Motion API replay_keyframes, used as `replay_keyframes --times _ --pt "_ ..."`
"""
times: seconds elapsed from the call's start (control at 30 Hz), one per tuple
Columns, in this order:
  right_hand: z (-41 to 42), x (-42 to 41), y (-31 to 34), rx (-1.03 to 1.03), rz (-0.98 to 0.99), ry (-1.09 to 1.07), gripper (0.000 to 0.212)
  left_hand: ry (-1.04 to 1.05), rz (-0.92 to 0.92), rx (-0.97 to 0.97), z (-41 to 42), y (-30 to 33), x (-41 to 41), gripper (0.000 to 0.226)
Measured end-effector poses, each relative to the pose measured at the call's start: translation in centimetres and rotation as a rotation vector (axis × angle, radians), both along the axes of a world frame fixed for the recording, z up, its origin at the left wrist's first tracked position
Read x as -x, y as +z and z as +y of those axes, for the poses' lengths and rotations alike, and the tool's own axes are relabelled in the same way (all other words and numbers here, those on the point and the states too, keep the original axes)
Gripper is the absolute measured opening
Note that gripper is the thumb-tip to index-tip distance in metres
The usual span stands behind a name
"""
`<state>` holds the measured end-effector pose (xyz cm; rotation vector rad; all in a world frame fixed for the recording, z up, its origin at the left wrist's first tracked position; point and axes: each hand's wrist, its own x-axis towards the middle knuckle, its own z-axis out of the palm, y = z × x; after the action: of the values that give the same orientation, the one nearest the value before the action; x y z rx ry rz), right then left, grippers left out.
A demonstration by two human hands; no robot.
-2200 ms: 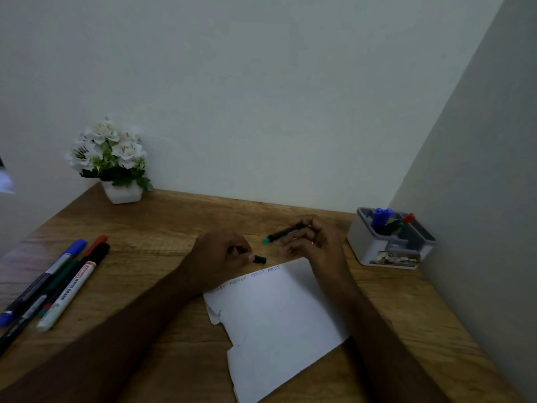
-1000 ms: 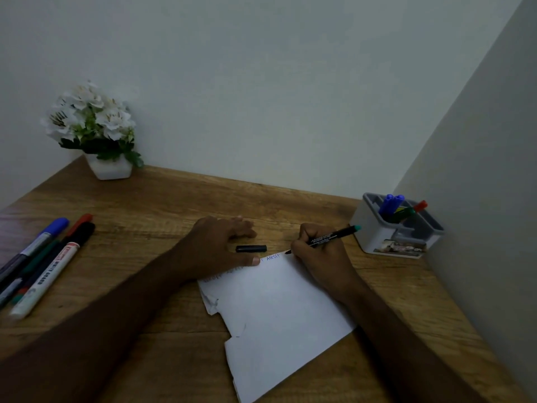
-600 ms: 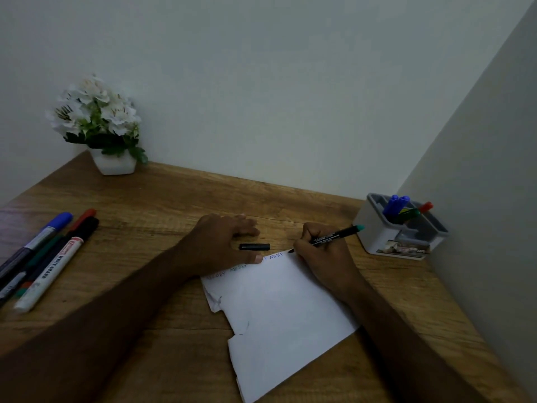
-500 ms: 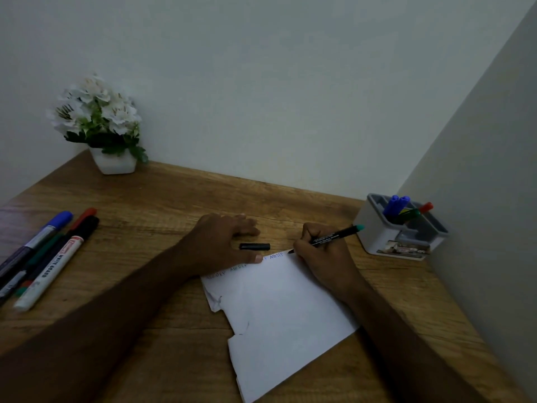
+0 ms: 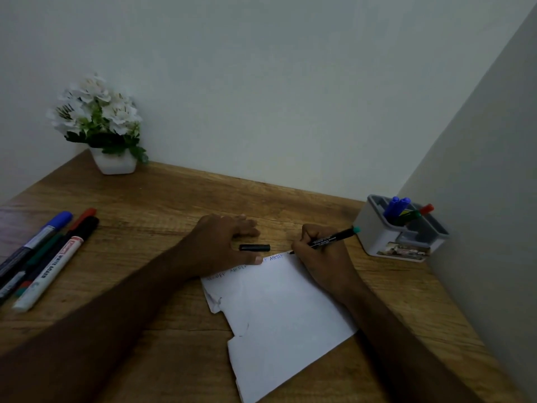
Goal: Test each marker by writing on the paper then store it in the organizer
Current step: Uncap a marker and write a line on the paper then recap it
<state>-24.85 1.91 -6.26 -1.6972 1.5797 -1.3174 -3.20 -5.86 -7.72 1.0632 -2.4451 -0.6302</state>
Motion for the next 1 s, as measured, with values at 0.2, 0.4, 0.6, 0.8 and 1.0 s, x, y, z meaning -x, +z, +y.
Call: replay_keyframes --times 0.2,0.4,0.6,0.8,1.0 --pt "0.14 -0.04 0.12 -0.007 -0.008 -0.019 0.037 -0.003 -0.007 -0.008 -0.01 0.03 -0.04 0.092" --pt "0.05 -0.01 0.04 0.008 0.01 -0.004 0.034 -0.003 0.003 0.0 -0.11 -0.08 -0.05 0.092" --pt "-0.07 0.09 -0.08 0.019 0.004 -0.018 0.03 -0.004 0.002 -0.013 -0.09 -0.06 -0.04 0.093" --pt "0.0 0.24 -0.14 0.006 -0.007 -0.02 0.031 -0.003 0.002 -0.008 -0.01 -0.04 -0.04 0.092" --pt "-0.11 0.01 0.01 0.013 0.014 -0.035 0.03 -0.002 -0.014 -0.001 0.18 0.19 -0.06 0.094"
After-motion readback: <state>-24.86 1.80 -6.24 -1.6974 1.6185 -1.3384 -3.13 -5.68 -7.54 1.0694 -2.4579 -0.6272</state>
